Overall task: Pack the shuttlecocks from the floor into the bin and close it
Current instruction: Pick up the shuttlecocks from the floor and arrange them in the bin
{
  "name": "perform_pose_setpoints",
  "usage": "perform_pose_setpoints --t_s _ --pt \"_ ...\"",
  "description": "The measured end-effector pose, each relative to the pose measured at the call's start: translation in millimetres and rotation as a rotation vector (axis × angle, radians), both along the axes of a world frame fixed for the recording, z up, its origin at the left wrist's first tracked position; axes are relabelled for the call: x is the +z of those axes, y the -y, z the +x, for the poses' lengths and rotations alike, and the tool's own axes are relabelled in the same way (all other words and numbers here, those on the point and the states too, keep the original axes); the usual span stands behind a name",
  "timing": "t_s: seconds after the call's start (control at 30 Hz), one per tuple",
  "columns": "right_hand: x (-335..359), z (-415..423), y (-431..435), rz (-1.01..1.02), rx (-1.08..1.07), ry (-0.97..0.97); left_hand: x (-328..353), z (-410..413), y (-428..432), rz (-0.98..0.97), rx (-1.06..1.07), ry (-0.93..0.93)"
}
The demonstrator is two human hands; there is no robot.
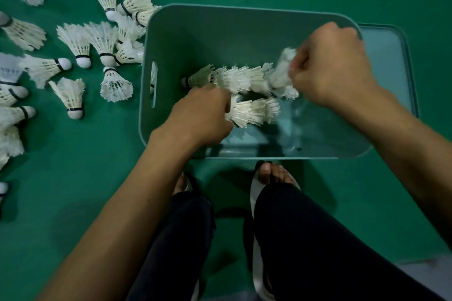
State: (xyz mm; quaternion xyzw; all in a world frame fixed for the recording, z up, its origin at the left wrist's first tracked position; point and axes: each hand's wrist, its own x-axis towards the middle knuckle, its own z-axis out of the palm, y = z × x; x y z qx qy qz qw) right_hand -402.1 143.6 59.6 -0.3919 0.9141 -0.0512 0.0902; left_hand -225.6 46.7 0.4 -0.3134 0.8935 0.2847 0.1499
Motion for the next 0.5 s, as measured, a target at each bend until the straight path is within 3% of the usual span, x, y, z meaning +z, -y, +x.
perform_pose_setpoints --t_s 0.1,0.27,0.4,0.5 --pt "1.7 -3.8 -8.2 0.191 -0.044 -0.119 -2.0 -0.1 5.4 0.045 -0.119 0.288" --pt "-20.3 3.9 -11.4 0.34 0.046 -0.09 -1.4 -1.1 6.0 0.049 -0.195 0.404" --pt "-39.4 -5.1 -9.1 0.331 -0.04 0.081 -3.8 2.0 2.5 0.021 -0.205 0.408" --pt "-54.7 -23.2 -6.1 0.353 -0.215 0.469 -6.1 2.8 -0.7 0.005 -0.192 0.38"
